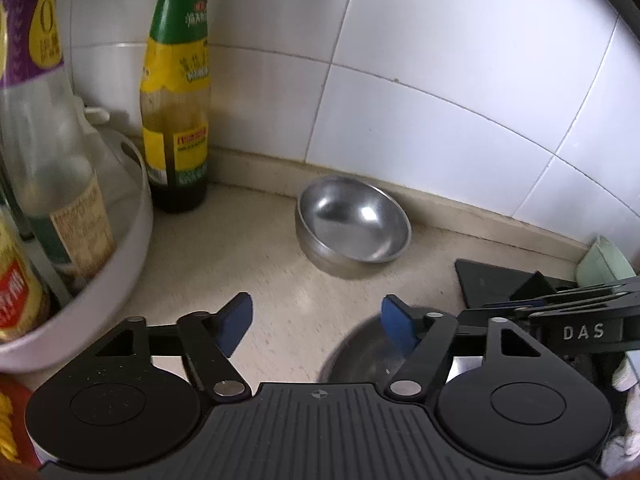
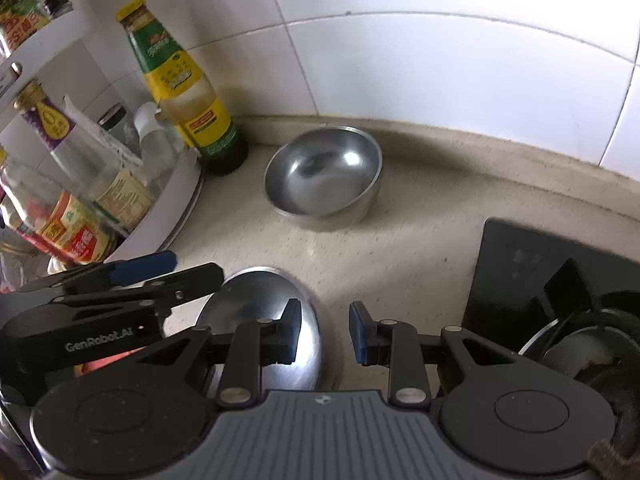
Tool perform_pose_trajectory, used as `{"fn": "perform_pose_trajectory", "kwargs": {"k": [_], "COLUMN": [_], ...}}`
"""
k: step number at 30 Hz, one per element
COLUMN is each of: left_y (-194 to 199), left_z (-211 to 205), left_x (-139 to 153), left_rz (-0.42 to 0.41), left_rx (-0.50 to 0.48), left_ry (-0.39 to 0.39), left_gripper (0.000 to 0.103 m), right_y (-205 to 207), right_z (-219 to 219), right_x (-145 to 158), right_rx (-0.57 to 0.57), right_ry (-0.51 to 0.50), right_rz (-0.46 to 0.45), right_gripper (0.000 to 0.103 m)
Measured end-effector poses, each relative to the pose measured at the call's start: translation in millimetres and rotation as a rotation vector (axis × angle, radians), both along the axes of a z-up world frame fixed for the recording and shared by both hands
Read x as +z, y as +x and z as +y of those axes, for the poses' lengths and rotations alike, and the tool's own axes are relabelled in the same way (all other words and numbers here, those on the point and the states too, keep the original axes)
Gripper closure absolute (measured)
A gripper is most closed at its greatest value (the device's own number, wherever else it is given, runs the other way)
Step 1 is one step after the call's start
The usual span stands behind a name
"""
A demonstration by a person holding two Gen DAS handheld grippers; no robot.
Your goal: Organize plates and bowls
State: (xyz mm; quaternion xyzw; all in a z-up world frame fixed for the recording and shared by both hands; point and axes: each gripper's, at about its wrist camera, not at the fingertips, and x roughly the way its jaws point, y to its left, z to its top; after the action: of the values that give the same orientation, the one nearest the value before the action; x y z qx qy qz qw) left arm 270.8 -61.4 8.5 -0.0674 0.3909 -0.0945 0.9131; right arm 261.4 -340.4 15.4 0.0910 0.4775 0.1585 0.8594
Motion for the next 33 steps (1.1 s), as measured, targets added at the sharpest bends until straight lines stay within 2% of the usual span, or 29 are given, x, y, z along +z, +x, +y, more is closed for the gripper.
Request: {"fn": "perform_pose_trajectory", "kwargs": {"k": [8,14,18,33], "left_y": [29,56,72,117], "left_z": [0,-1,-2,-14], "left_x": [2,-7,-14,-46], "left_rz": [0.001,0.035,0.050,0.102], "left_rx": [0.022,0.034,0.040,0.032], "left_ry": [0.036,0.059,0.073,0.116], "left_gripper": [0.018,0.018,0.016,0.015], "right_y": [24,48,66,115], "right_z": [-6,-10,-10,-10], "right_x": [9,10,1,-31], "right_rx": [-0.038,-0.068,-0.083,-0.098], "right_ry": [-0.002,0.007,0.009,0.041], "right_rz": [-0.036,-0.052,-0.043,-0.011], "right_gripper": [0.077,0.074,0.070,0.070]}}
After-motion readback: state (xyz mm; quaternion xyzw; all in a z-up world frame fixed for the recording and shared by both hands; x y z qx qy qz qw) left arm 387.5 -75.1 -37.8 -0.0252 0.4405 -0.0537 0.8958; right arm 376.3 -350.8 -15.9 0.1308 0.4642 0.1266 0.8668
